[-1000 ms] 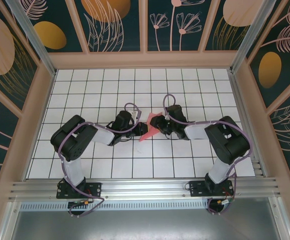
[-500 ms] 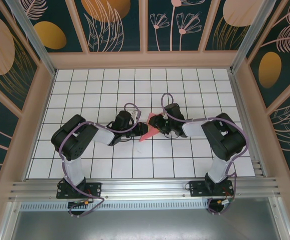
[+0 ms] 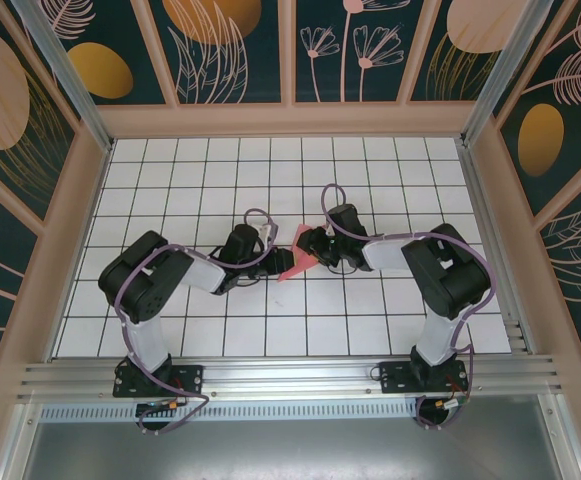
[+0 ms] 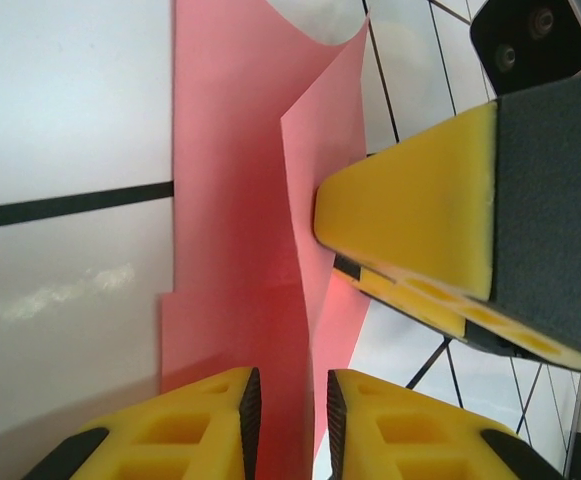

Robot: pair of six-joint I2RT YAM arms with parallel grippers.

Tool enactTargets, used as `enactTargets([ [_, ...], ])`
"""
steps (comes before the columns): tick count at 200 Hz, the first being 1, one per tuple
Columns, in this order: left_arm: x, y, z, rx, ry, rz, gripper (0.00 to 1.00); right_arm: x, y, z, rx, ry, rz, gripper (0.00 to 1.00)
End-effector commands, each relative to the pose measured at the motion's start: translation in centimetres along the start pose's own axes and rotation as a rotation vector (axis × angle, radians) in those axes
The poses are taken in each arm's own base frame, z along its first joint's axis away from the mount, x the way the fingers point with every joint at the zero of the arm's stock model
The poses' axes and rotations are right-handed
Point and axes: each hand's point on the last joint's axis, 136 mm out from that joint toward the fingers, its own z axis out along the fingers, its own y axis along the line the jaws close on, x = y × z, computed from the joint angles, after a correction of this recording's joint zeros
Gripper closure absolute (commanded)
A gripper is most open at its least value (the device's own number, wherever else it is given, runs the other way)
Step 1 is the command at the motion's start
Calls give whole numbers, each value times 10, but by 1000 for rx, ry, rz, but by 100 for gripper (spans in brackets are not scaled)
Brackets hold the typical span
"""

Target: Fold a paper plane with a square sheet of paper (pick it up from the middle)

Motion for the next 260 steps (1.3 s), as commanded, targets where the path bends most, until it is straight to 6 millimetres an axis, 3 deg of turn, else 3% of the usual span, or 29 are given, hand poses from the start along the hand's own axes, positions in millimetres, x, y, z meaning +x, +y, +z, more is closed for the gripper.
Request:
enactTargets([
  [1, 5, 8, -9, -41, 7, 16, 74, 1, -30, 6, 109, 4, 44, 55],
  [80, 15, 13, -18, -58, 22, 8, 78, 3, -42, 10, 159, 9, 73, 56],
  [144, 21, 16, -15, -65, 61, 17, 91, 3, -54, 11, 231, 3, 82, 56],
  [187, 12, 17, -19, -110, 30, 33, 81, 6, -65, 12, 318, 0, 68, 58],
  [229, -20, 12, -41, -177, -105, 44, 68, 6, -76, 9, 403, -19, 52, 59],
  [260, -31, 7, -48, -176, -166, 25, 62, 7, -82, 9, 445, -15, 47, 60],
])
